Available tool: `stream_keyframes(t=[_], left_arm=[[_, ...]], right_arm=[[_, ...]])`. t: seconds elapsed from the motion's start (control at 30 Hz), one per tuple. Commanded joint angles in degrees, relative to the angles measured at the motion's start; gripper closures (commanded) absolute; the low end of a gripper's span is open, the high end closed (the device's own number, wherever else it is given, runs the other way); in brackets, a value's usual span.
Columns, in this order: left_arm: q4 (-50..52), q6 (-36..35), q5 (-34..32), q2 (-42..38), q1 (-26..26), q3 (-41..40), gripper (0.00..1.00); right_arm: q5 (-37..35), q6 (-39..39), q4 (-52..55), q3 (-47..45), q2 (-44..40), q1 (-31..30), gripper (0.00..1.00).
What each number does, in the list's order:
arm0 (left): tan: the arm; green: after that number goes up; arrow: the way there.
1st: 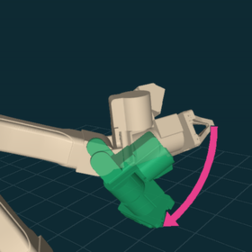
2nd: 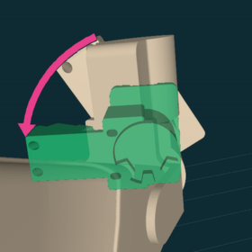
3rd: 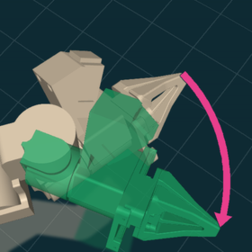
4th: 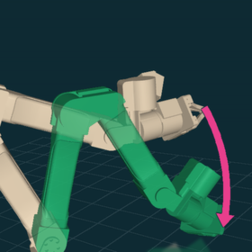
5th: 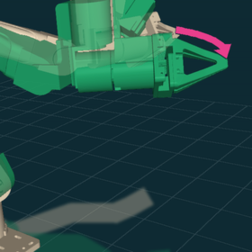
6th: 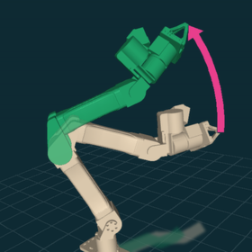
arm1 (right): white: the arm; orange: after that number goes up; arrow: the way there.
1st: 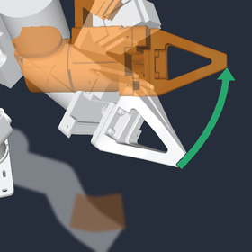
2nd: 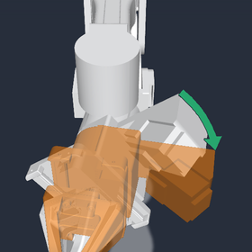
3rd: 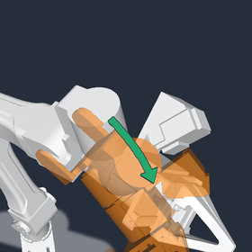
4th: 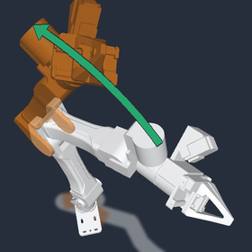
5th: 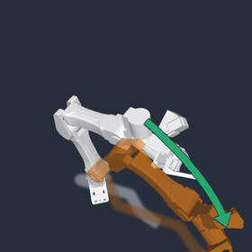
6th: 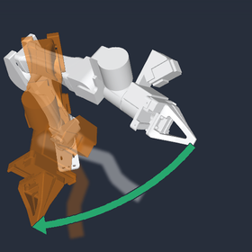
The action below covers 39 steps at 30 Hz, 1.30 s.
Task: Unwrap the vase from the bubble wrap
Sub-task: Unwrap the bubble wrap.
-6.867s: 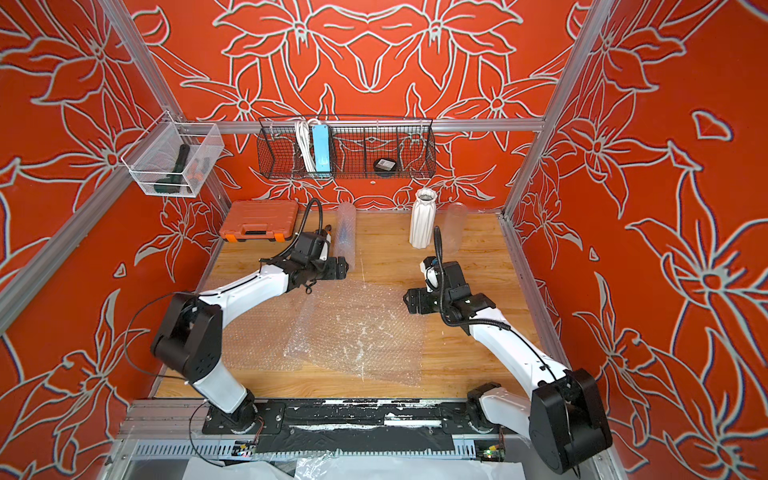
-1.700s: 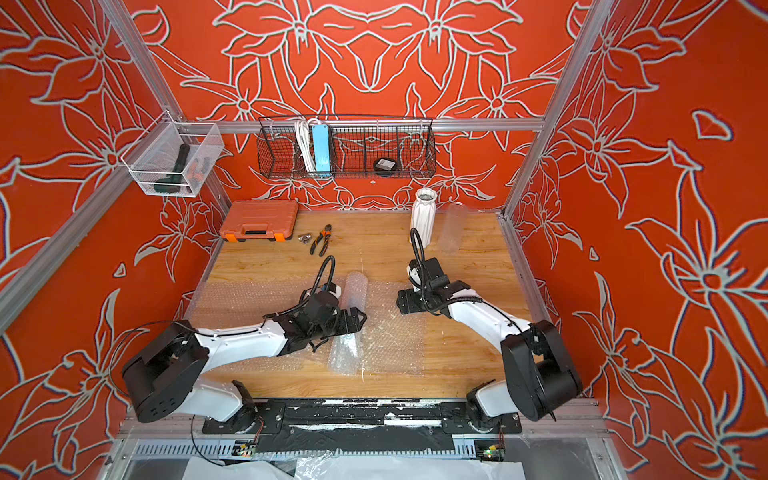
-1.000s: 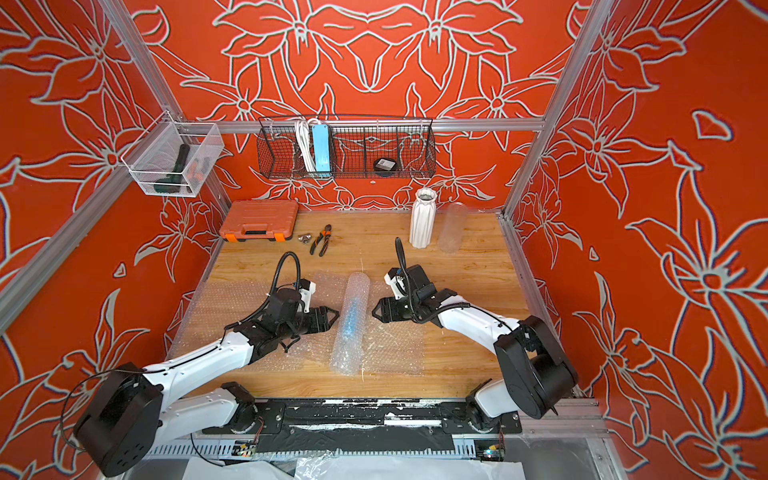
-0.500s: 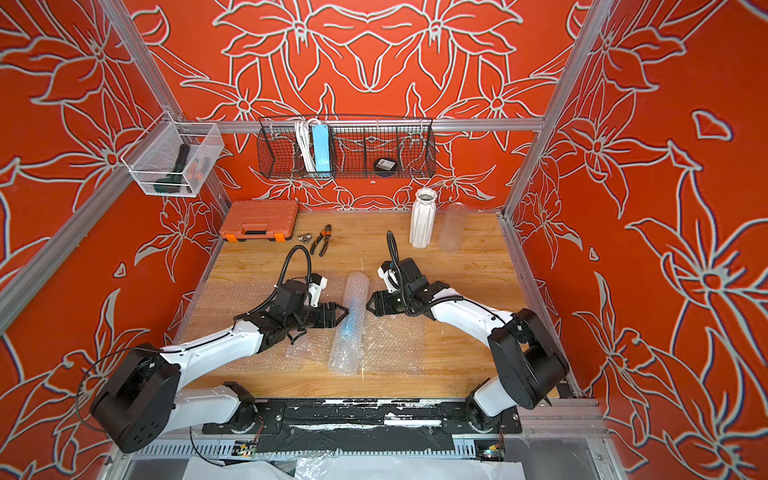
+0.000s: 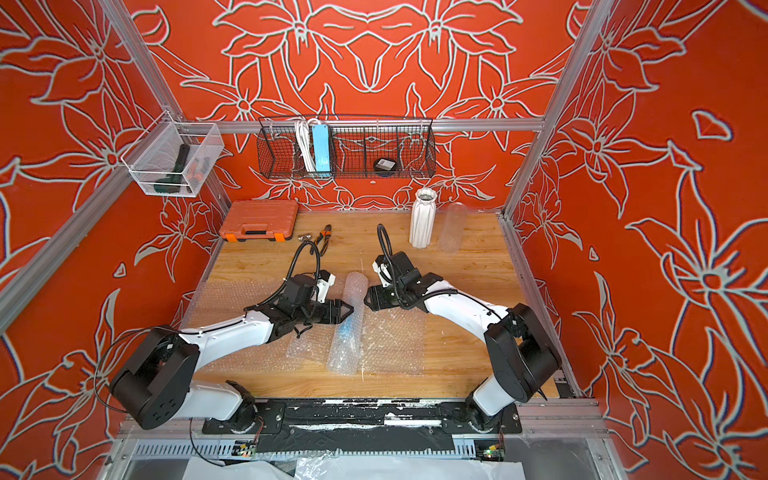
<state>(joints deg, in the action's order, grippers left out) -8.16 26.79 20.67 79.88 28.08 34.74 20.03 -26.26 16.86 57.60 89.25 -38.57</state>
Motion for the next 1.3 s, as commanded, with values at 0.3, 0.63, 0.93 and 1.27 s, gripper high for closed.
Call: stream_keyframes(t=[0.3, 0.63, 0.93, 1.27], left_arm=[[3.36, -0.91, -7.66, -1.42, -0.35, 0.58, 0.34], [0.43, -1.53, -0.58, 1.43, -0.3, 1.2, 0.36], [-0.34, -1.92, 3.1, 4.44, -0.3, 2.81, 0.35], [0.1, -1.59, 4.03, 8.64, -0.3, 5.23, 0.33]], right_arm=[[-1.05, 0.51, 1.54, 1.9, 1.27, -0.9, 0.35], [-1.22, 0.6, 1.7, 2.07, 1.78, -1.07, 0.36], [-1.14, 0.42, 1.61, 2.16, 2.24, -1.16, 0.35], [-2.49, 0.68, 2.21, 2.95, 2.72, -1.4, 0.36]])
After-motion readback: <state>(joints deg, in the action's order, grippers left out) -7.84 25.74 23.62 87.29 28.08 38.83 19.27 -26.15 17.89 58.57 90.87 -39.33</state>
